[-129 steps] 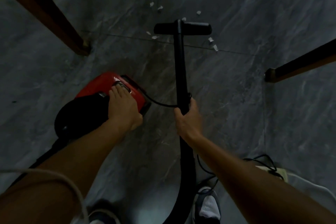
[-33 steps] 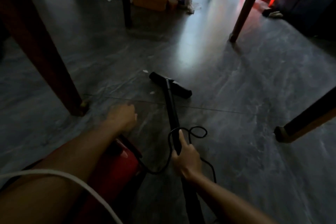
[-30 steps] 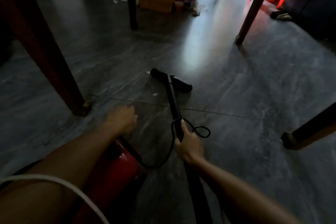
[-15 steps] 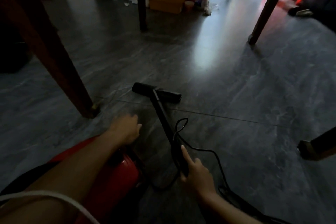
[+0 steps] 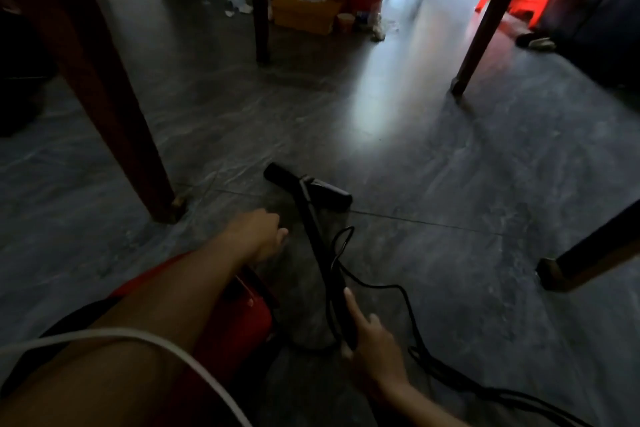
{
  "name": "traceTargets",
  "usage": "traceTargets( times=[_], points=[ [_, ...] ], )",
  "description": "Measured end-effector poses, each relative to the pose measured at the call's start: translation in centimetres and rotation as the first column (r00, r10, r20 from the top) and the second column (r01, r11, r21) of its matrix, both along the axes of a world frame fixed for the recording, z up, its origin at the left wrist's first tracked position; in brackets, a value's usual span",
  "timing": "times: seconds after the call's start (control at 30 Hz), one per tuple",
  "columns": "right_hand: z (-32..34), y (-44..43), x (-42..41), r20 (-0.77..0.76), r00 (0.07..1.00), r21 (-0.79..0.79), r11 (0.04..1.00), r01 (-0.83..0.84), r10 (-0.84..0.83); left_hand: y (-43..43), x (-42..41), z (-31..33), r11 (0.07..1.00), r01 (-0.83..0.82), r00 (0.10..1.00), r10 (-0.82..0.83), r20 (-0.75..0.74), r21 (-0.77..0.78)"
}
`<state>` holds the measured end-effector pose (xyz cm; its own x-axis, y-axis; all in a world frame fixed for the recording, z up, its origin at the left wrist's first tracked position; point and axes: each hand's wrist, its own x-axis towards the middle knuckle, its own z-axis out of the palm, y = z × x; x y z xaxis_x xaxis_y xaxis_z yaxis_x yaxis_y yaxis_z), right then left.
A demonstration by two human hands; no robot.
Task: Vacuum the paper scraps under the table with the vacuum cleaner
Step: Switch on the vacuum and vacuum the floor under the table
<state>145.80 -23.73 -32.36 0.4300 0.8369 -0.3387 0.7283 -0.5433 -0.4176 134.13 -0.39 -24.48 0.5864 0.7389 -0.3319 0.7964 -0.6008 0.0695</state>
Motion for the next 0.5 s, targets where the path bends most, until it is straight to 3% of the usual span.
traceTargets(
  times=[0.07,0.17,0.23,0.33,0.5],
  points=[
    [0.3,3.7,0.2,-0.03,0.999,0.078,0.997,0.013,-0.01,0.5,-0.1,0.0,1.0,-0.02,0.999,0.02,0.048,0.001],
    [1.7,11.7,1.4,-0.231,0.959,0.207,0.955,0.212,-0.163,1.7,-0.6,0.3,0.996,-0.085,0.989,0.083,0.125,0.009],
    [2.7,16.7,2.3,-0.423,0.87,0.189,0.915,0.357,-0.253,2.7,-1.0,0.7,0.99,-0.14,0.975,0.139,0.173,-0.004],
    [3.7,21.1,2.5,-0.691,0.686,0.074,0.921,0.382,-0.229,4.3,-1.9,0.8,0.982,-0.188,0.954,0.189,0.235,-0.025],
    [0.4,24.2,1.6,-0.626,0.757,0.216,0.89,0.401,-0.189,6.0,-3.4,-0.9,0.972,-0.233,0.926,0.23,0.298,-0.026]
  ],
)
